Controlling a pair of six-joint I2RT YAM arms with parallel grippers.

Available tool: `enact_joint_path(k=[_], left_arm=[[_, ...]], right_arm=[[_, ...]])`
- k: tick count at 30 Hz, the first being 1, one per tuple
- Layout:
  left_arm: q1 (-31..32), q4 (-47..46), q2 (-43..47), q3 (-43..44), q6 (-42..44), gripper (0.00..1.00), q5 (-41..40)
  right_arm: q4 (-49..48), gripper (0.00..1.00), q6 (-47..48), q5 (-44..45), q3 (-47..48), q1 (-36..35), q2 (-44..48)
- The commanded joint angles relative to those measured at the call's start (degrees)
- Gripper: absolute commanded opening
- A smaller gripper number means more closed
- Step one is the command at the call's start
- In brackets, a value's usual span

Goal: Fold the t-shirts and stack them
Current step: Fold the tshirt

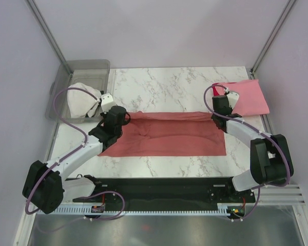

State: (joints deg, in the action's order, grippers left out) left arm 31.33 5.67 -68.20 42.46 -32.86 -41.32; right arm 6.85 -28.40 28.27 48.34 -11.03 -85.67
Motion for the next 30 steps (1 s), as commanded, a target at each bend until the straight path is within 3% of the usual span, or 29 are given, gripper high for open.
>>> enact_joint_path(k=[1,6,8,9,11,12,13,15,20,29,30], left_arm=[[0.2,1.0,3.2,-2.4,-2.8,0.02,-0.3],[0.2,2.1,4.2,-5.6,-5.7,0.02,1.3],[0.2,2.2,4.8,-7.6,-6.8,0.02,2.6],[0.2,2.3,5.2,-8.2,-7.0,0.07,3.5],[0.3,1.5,6.0,-10.6,-5.9,0.25,6.7],[0.8,1.0,7.7,-11.7,-5.6,0.54,6.7],[1.0,-0.4,8.9,-14.1,-5.4,0.67,6.9],[1.1,-2.1,13.8,-16.3,-4.2,0.77,8.7],[1.0,1.7,18.7,-15.1,-1.4,0.80,14.1],[1.0,8.9,14.3,-7.1,1.1,0.83,17.7],[0.9,8.9,14.6,-7.0,1.2,0.87,17.7]], right_arm=[[-0.5,0.00,-3.1,2.7,-3.3,-0.2,1.6],[-1.2,0.02,-4.6,2.8,-6.9,-0.2,4.7],[-1.3,0.06,-4.9,3.2,-8.3,-0.1,5.2],[-1.3,0.16,-5.4,3.4,-8.6,-0.1,5.8],[-2.2,0.29,-5.9,3.4,-10.4,-0.1,6.9],[-2.9,0.39,-6.0,3.3,-11.2,-0.2,9.2],[-3.8,0.39,-5.7,3.2,-12.9,-0.3,10.6],[-5.0,0.40,-4.9,3.7,-13.9,-0.8,15.0],[-4.3,0.41,-1.1,1.9,-12.8,-3.3,21.2],[-2.3,0.41,0.6,-5.9,-6.6,-7.2,17.3],[-2.4,0.43,1.2,-5.9,-6.5,-8.1,18.3]])
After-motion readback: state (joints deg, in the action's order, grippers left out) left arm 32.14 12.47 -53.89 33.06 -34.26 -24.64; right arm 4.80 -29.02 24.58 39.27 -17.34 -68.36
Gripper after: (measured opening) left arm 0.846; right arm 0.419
